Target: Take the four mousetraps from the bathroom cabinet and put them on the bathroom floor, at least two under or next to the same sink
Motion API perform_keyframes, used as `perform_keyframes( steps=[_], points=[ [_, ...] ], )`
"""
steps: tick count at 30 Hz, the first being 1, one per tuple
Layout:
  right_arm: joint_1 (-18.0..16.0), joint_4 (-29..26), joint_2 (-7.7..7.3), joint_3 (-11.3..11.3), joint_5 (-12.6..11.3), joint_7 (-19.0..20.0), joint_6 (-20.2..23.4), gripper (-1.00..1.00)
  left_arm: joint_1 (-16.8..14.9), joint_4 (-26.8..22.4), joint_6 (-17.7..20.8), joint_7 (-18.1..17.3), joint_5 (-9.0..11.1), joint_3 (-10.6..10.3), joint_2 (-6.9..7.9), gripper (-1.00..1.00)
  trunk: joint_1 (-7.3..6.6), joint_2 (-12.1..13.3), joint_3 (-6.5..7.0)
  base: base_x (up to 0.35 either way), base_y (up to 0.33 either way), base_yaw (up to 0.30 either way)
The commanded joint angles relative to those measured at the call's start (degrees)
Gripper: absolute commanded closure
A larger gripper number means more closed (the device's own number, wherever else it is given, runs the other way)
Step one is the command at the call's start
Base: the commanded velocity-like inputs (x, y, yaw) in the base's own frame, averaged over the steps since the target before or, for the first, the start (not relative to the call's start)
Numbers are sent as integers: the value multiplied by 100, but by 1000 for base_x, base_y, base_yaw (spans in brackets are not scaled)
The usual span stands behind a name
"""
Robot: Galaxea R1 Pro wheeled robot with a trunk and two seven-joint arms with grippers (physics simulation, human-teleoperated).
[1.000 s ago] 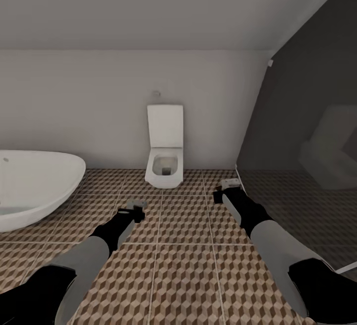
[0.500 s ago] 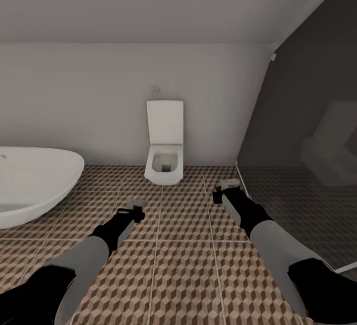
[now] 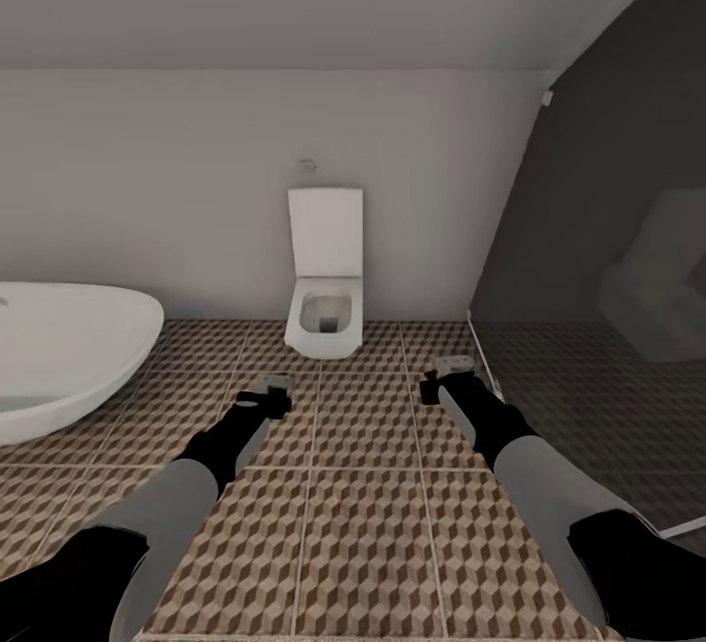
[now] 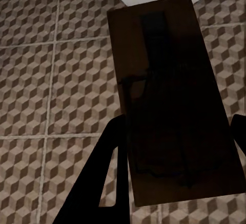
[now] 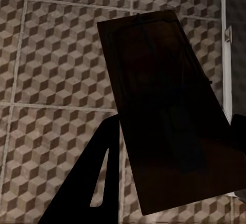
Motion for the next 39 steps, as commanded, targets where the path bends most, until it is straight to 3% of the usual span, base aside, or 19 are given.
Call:
perform_keyframes(
  steps=[1,12,20,39],
  points=[
    [-5,18,0,36,-69,-43,8,100,-3,-14,33,47,28,-47,4,100,24,-50,-36,0,0,0],
    [-5,477,115,43,-67,359,-507,100,-3,97,16,46,29,-50,2,100,265,-491,-335,0,0,0],
    [-5,524,148,43,-67,384,-586,100,-3,378,4,42,23,-50,16,100,441,-812,-552,0,0,0],
    [-5,535,227,42,-58,386,-621,100,-3,420,2,39,26,-50,27,100,858,-1574,-1069,0,0,0]
  ],
)
